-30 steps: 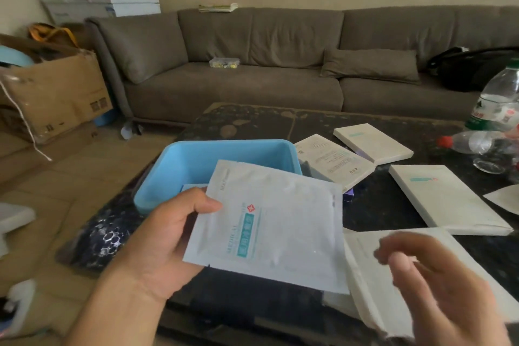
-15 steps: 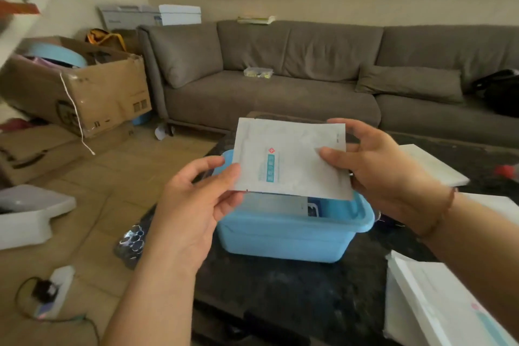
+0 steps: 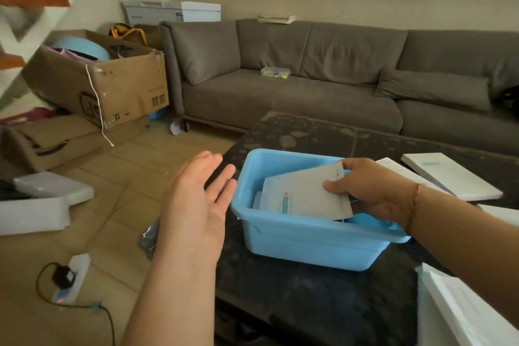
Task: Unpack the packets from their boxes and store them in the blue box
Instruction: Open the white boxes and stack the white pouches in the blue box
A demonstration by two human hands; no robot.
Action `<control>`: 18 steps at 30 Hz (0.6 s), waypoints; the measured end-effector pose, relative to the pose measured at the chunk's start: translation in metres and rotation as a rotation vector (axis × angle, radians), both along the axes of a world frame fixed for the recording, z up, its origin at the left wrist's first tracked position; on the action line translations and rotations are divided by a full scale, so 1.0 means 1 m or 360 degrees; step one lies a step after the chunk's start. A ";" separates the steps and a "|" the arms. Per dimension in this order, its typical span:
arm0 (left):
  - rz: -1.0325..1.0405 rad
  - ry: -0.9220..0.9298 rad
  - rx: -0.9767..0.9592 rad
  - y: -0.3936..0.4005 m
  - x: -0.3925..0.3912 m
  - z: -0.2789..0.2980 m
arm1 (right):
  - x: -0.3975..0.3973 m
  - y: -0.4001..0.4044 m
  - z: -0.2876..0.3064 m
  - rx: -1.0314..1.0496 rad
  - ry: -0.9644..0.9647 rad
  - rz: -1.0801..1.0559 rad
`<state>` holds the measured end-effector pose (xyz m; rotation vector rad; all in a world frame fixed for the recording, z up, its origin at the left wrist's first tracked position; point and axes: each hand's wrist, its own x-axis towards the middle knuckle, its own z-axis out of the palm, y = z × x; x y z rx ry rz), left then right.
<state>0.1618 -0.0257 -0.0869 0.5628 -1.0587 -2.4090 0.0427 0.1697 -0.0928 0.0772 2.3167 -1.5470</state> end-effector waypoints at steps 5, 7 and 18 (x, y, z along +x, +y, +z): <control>-0.0025 -0.0022 0.0049 0.003 0.001 0.001 | -0.004 -0.013 -0.010 0.0162 -0.0142 0.0084; -0.0024 -0.0019 0.0047 0.002 0.001 0.001 | -0.005 -0.016 -0.013 0.0271 -0.0150 0.0138; -0.0031 -0.0009 0.0102 -0.001 0.002 0.000 | -0.001 -0.005 0.004 0.1342 0.0200 0.0634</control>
